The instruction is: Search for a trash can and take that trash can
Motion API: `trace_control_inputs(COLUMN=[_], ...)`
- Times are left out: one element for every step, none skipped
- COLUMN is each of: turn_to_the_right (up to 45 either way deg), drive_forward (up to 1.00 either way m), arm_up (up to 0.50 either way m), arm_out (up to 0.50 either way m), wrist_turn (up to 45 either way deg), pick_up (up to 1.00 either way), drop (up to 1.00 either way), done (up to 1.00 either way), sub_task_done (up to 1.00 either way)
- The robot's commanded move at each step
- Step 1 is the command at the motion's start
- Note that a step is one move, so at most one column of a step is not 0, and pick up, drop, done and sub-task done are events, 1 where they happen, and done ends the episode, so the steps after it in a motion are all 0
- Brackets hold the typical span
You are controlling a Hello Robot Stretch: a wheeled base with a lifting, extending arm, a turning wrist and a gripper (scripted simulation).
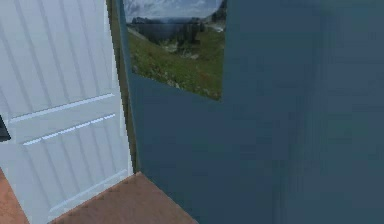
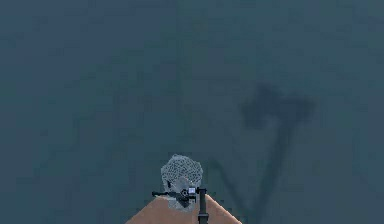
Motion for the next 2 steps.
trace_control_inputs(turn_to_the_right=[0.0,0.0], drive_forward=[0.0,0.0], arm_up=[0.0,-0.3], arm_out=[0.0,0.0], wrist_turn=[39.0,0.0], pick_up=[0.0,0.0], drop=[0.0,0.0], done=[0.0,0.0], sub_task_done=[0.0,0.0])
